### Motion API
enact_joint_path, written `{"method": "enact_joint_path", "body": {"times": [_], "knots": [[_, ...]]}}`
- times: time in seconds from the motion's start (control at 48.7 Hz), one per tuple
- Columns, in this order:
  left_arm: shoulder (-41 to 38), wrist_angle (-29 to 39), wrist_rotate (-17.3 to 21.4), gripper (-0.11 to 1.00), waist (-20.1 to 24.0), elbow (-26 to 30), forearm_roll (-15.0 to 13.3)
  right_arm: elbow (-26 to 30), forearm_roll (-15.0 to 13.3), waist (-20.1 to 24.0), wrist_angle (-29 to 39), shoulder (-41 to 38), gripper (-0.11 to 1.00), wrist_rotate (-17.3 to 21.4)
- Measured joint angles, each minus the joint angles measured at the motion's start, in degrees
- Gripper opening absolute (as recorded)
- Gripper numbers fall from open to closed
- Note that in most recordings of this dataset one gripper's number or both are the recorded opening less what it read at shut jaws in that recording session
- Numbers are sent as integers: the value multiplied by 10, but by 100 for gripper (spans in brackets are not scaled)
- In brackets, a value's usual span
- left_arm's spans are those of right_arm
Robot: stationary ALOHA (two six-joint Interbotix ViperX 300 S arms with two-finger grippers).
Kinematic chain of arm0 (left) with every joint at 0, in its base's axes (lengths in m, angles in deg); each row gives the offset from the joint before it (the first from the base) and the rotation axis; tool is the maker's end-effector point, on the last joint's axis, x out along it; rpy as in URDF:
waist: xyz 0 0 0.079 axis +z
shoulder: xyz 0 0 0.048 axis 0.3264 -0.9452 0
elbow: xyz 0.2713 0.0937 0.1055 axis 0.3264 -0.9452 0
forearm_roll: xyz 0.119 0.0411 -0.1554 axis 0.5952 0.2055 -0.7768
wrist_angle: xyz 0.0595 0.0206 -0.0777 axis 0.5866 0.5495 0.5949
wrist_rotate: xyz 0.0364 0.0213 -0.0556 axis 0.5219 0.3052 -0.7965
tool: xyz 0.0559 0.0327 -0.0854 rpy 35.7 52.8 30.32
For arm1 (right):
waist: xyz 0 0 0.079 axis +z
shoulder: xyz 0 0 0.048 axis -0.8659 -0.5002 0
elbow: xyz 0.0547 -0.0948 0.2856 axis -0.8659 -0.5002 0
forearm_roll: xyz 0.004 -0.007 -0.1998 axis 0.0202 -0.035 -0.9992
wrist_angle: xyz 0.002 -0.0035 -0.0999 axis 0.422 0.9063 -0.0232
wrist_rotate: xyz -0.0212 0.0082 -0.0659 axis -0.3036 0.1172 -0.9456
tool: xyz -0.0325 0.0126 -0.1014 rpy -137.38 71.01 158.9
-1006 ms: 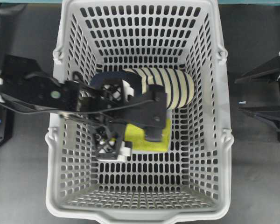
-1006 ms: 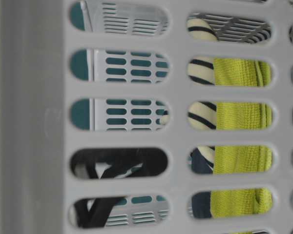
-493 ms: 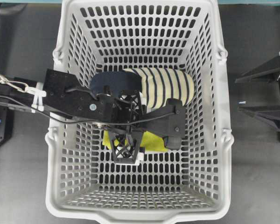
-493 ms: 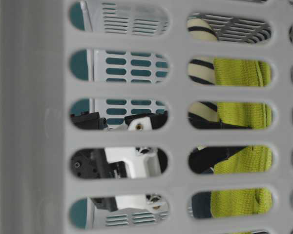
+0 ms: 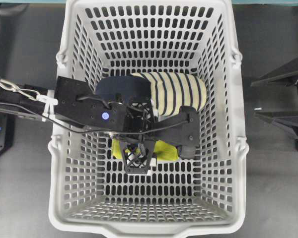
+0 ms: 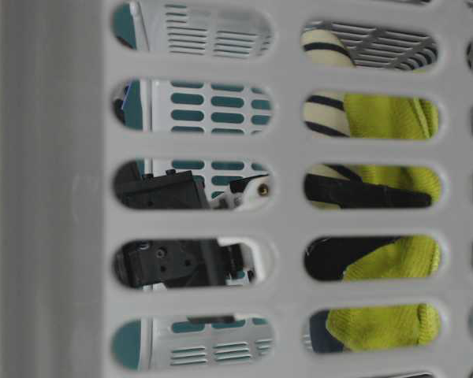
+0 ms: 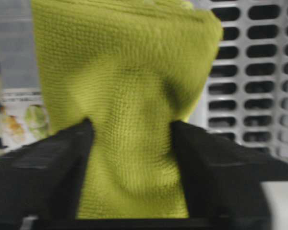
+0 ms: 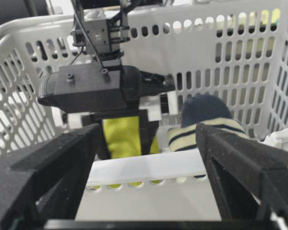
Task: Pick up the yellow cloth from the shopping basket with the left arm.
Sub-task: 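Lift the yellow cloth upward out of the basket with the left gripper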
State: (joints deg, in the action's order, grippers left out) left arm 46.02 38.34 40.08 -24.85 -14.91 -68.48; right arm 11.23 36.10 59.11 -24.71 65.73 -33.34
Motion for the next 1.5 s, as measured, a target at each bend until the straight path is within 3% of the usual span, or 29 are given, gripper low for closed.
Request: {"method": "enact_joint_path", "body": {"times": [0.123,0.164,0.493,0.677,0.964,1.088,1.498], "knots": [[0,1,1,21,-2,-1,0,0,0,0,0,1,76,0],[1,1,3,16,-2,-1,0,-1,0,-1,0,2,76,1],[31,48,18,16,-2,34,0,-1,0,-1,-1,20,76,0],[54,134,22,16,-2,118,0,-2,0,-1,1,27,76,0],[54,333,22,16,-2,309,0,-2,0,0,6,34,76,1],[37,385,23,16,-1,356,0,-3,0,0,6,35,76,1],[26,417,22,16,14,376,0,-4,0,-1,6,36,76,1]]}}
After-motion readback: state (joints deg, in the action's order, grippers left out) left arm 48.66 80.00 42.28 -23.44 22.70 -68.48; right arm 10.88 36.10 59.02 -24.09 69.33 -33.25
